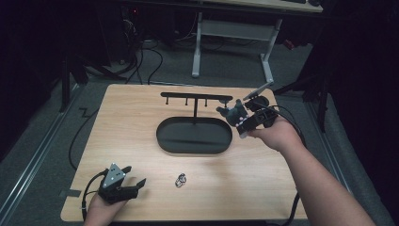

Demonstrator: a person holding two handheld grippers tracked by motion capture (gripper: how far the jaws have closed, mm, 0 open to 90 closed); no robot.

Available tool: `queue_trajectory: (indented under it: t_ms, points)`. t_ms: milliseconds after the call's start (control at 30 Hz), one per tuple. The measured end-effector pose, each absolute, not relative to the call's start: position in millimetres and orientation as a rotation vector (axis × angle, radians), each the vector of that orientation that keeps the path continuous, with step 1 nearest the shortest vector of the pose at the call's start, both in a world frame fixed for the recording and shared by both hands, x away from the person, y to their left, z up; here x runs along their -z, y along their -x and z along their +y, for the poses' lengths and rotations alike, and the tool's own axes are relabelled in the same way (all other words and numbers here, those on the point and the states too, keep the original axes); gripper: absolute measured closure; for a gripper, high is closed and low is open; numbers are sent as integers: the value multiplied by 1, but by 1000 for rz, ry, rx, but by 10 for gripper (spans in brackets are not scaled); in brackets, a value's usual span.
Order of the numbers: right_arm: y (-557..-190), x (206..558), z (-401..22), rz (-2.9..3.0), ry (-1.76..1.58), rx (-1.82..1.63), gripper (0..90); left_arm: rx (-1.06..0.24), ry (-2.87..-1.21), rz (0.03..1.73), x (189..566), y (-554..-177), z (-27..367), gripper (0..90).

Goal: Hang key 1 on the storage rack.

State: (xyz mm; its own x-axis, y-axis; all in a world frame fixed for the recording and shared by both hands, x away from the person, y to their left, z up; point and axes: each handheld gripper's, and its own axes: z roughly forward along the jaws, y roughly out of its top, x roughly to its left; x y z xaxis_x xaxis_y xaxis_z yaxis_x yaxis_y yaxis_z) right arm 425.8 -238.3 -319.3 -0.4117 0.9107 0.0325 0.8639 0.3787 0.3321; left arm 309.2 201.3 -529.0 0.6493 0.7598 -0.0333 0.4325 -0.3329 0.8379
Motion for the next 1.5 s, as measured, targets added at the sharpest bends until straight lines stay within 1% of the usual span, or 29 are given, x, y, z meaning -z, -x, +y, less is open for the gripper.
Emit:
queue_trajectory:
  t_ms: [267,500,633,1000,1500]
  points:
    - [-433,307,-236,2438,-1607,-481,482,-463,-1972,929,529,-309,201,250]
    - [-437,307,-245,2377,-1639,-480,482,-462,-1971,930,528,-309,202,250]
    - [-437,313,-250,2366,-1655,-462,482,-461,-1972,929,528,-309,202,250]
    - [-434,360,-254,2391,-1681,-439,481,-457,-1984,924,529,-309,201,250]
    - [-442,388,-241,2369,-1682,-496,464,-456,-1985,926,530,-309,201,250]
